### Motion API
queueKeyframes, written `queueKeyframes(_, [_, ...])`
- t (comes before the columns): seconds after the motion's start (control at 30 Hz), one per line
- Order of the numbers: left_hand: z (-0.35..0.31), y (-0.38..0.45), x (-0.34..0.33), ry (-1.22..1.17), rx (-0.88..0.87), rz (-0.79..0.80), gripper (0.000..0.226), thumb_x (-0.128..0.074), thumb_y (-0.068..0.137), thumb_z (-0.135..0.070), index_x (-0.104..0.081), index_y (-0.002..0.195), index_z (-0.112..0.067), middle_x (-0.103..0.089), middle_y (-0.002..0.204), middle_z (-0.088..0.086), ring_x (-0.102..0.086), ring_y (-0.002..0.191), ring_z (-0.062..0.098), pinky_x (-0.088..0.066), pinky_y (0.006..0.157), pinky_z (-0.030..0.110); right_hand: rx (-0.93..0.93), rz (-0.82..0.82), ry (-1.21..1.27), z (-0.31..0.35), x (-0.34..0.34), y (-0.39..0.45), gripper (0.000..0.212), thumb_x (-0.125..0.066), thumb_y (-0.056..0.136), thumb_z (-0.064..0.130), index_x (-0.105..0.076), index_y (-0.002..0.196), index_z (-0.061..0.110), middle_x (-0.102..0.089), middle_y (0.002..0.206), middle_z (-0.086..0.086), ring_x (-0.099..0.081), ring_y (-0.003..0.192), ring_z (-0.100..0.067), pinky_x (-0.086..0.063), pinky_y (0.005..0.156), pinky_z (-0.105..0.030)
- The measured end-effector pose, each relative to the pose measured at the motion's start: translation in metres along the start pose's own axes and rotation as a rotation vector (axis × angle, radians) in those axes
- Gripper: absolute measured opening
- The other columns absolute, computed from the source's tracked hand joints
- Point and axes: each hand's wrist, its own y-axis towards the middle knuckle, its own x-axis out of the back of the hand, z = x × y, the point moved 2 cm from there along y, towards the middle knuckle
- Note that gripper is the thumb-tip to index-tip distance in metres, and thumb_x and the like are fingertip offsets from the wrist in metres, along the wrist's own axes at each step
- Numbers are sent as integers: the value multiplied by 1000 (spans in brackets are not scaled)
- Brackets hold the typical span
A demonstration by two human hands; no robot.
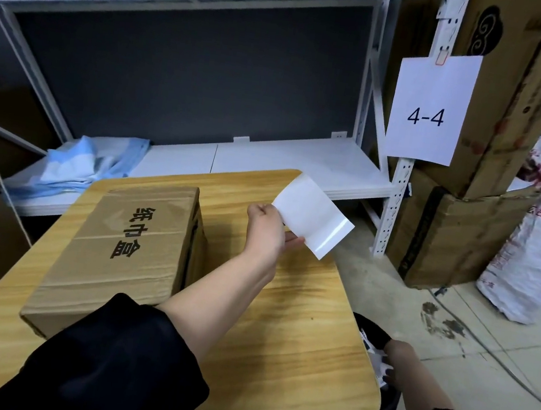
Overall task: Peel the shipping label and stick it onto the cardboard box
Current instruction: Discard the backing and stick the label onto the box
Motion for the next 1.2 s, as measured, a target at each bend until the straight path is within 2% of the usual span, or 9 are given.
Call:
queueKeyframes(0.07, [0,0,1,3,3,0,22,-21,101,-20,-35,117,-12,-49,91,-7,-65,73,28,-57,84,40,32,73,95,-2,-4,0,32,-38,97,5,-37,66,10,-35,69,-4,-49,73,-27,-45,81,-34])
queueKeyframes(0.13, [0,1,3,20,0,-2,23,-21,101,-21,-35,116,-12,-49,91,-8,-65,64,24,-53,94,45,67,33,80,3,-2,-13,34,-39,96,4,-34,63,13,-34,69,-6,-40,61,-21,-43,81,-42])
queueKeyframes(0.27, [0,0,5,7,-4,0,25,-21,100,-21,-36,117,-11,-49,91,-10,-65,64,24,-52,96,45,180,-40,117,22,11,-20,35,-47,93,8,-33,62,9,-49,73,-14,-59,94,-31,-37,67,-30])
queueKeyframes(0.33, [-4,-1,5,-15,-2,5,25,-21,100,-20,-36,119,-11,-48,92,-9,-65,67,24,-55,90,44,291,-52,328,39,14,-37,17,-45,93,11,-55,84,1,-63,99,-21,-58,92,-30,-46,77,-38])
queueKeyframes(0.4, [-9,-2,5,-31,-1,5,29,-22,100,-19,-36,124,-10,-47,92,-9,-65,71,25,-58,81,38,394,-86,387,63,18,-56,27,-42,95,16,-57,111,0,-63,102,-11,-60,90,-28,-46,90,-42])
queueKeyframes(0.5, [-18,-4,7,-36,-14,16,31,-22,100,-19,-35,127,-10,-47,93,-9,-65,79,29,-58,73,33,614,-110,433,108,21,-96,27,-40,95,15,-60,110,6,-66,97,-10,-60,71,-16,-45,81,-37])
queueKeyframes(0.77, [-51,-7,15,-107,-31,53,25,-27,96,-15,-39,117,-13,-53,96,-2,-67,86,34,-60,78,37,1254,-21,343,172,0,-239,16,-45,93,10,-61,93,15,-66,82,6,-62,76,-10,-50,75,-25])
queueKeyframes(1.03, [-88,-5,37,-129,-84,21,25,-25,93,-15,-39,113,-11,-55,94,2,-62,75,29,-59,77,36,1823,-265,25,179,-39,-317,12,-52,86,8,-62,92,13,-61,88,5,-54,78,-6,-48,66,-28])
queueKeyframes(1.2, [-110,8,65,-126,-109,-2,36,-26,91,-16,-43,121,-8,-58,98,12,-65,51,19,-60,69,32,1947,-380,-267,183,-79,-337,19,-56,81,20,-58,99,14,-58,99,0,-55,89,-18,-49,72,-32])
